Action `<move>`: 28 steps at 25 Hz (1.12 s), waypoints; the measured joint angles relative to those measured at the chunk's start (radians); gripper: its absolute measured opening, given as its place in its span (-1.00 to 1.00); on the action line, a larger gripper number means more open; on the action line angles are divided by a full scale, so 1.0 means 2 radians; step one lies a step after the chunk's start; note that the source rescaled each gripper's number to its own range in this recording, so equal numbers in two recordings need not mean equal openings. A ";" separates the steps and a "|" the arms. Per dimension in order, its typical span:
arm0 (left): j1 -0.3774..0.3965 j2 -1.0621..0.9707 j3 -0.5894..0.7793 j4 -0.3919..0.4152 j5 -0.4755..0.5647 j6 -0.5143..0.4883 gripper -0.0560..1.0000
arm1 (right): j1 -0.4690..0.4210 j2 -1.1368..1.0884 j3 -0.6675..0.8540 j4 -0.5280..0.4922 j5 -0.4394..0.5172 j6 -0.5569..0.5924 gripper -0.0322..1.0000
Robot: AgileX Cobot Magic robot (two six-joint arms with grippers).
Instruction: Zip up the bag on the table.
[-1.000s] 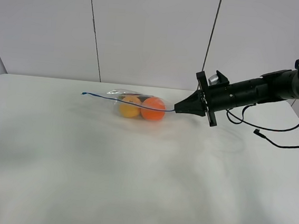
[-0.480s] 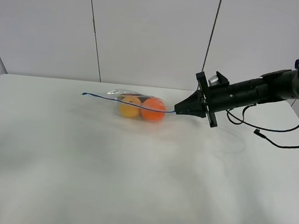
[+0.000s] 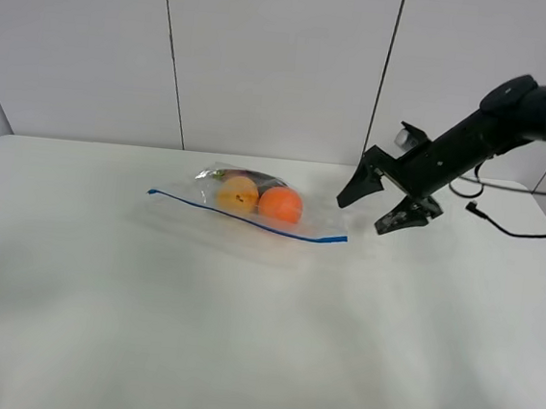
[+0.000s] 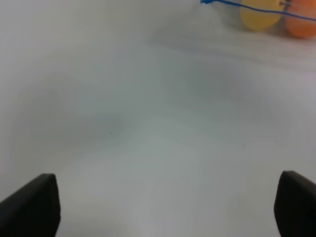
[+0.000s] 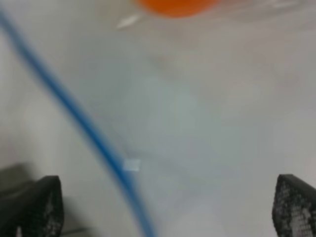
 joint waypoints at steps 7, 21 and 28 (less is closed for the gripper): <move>0.000 0.000 0.000 0.000 0.000 0.001 1.00 | 0.000 -0.012 -0.077 -0.276 0.000 0.123 0.99; 0.000 0.000 0.000 0.000 0.000 0.001 1.00 | 0.000 -0.166 0.119 -0.306 0.001 0.135 0.99; 0.000 0.000 0.000 0.000 0.000 0.001 1.00 | 0.000 -0.366 0.351 -0.303 0.001 0.135 0.99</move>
